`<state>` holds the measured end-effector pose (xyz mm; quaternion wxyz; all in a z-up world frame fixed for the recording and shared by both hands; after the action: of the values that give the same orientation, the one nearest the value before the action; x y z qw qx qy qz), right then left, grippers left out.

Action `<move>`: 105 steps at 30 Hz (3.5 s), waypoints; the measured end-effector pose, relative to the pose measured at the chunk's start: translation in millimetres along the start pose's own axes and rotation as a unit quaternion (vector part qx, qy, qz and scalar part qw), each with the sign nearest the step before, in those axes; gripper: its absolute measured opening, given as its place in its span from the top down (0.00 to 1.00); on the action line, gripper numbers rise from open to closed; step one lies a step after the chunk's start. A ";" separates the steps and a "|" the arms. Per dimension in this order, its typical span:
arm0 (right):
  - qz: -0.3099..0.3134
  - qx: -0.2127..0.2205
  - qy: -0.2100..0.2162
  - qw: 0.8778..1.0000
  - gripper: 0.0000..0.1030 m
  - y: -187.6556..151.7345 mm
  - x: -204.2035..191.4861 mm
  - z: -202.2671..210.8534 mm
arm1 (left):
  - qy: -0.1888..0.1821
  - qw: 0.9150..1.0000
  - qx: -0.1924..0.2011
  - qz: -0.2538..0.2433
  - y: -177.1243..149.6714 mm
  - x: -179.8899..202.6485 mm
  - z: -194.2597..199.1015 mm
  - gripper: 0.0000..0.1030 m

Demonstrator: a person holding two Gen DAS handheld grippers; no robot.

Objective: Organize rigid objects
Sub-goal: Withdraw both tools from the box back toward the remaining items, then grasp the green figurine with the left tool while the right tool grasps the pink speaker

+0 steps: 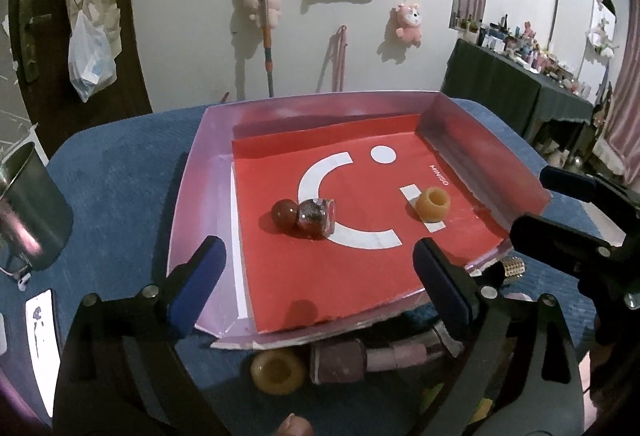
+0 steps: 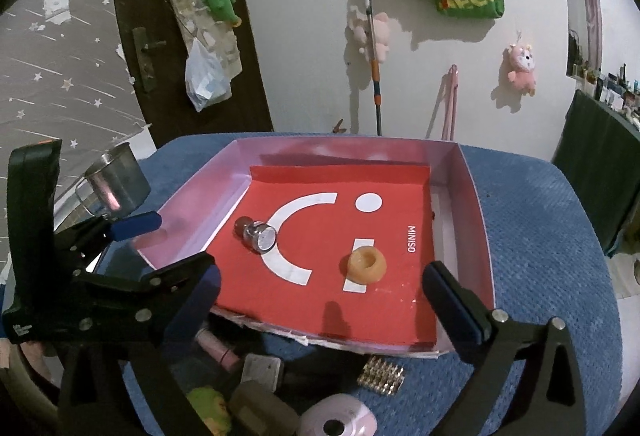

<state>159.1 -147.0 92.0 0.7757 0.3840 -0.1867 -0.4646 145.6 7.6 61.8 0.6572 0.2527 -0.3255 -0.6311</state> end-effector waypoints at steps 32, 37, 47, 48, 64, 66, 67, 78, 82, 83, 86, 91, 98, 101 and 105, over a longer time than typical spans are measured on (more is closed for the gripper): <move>0.011 0.095 -0.074 0.993 0.00 -57.4 -32.0 58.6 | 0.000 0.999 0.032 0.020 -57.1 3.0 37.5 0.00; -0.006 0.093 -0.072 0.993 0.00 -66.6 -28.8 60.7 | -0.002 1.000 0.024 0.019 -65.5 9.2 39.8 0.00; -0.022 0.066 -0.075 0.995 0.00 -86.4 -23.1 58.8 | -0.007 1.000 -0.003 0.030 -80.3 8.7 38.7 0.00; -0.024 0.064 -0.075 0.995 0.00 -87.6 -22.5 57.9 | -0.009 0.999 -0.006 0.032 -81.4 8.0 38.6 0.00; -0.047 0.017 -0.076 0.996 0.00 -111.0 -13.1 44.3 | -0.019 0.997 -0.049 0.065 -98.9 -4.0 30.8 0.00; -0.049 0.012 -0.081 0.995 0.00 -112.2 -11.3 42.1 | -0.027 0.996 -0.050 0.065 -99.6 -2.4 33.1 0.00; -0.051 0.010 -0.081 0.995 0.00 -113.1 -9.7 41.3 | -0.034 0.996 -0.051 0.065 -100.0 -0.4 34.8 0.00; -0.047 -0.030 -0.085 0.995 0.02 -119.4 3.2 29.9 | -0.098 0.992 -0.081 0.024 -107.5 40.2 30.8 0.00; -0.038 -0.045 -0.086 0.995 0.08 -120.4 4.9 23.2 | -0.103 0.990 -0.092 0.026 -110.5 42.4 22.6 0.01; -0.037 -0.048 -0.084 0.995 0.09 -119.8 5.5 20.8 | -0.102 0.990 -0.090 0.026 -110.6 42.0 21.8 0.01; -0.035 -0.054 -0.072 0.995 0.11 -117.6 8.2 15.6 | -0.093 0.992 -0.084 0.028 -109.6 41.3 19.6 0.01; -0.026 -0.061 -0.056 0.996 0.18 -111.1 7.3 5.7 | -0.083 0.994 -0.072 0.020 -109.4 42.7 17.1 0.02; -0.009 -0.060 -0.043 0.997 0.43 -109.4 -3.0 1.9 | -0.080 0.995 -0.054 0.004 -111.4 42.0 20.7 0.30; -0.005 -0.060 -0.044 0.997 0.44 -110.0 -7.1 2.1 | -0.078 0.996 -0.044 -0.004 -116.9 42.2 24.7 0.31; -0.011 -0.057 -0.043 0.997 0.44 -110.8 -6.9 2.2 | -0.083 0.996 -0.034 -0.002 -122.6 39.6 30.5 0.31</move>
<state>90.2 -172.2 8.6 0.7825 0.3206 -0.1892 -0.4992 41.0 -38.7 -4.9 0.6349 0.1776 -0.3566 -0.6620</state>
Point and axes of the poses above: each gripper's, at about its wrist camera, not at the fingertips, and z roughly against the way its jaws point, x to its right, y to its top, the point moved 2 cm from there along -z, roughly the way its jaws point, and after that the axes turned 5 degrees about z, right-handed, at the moved point
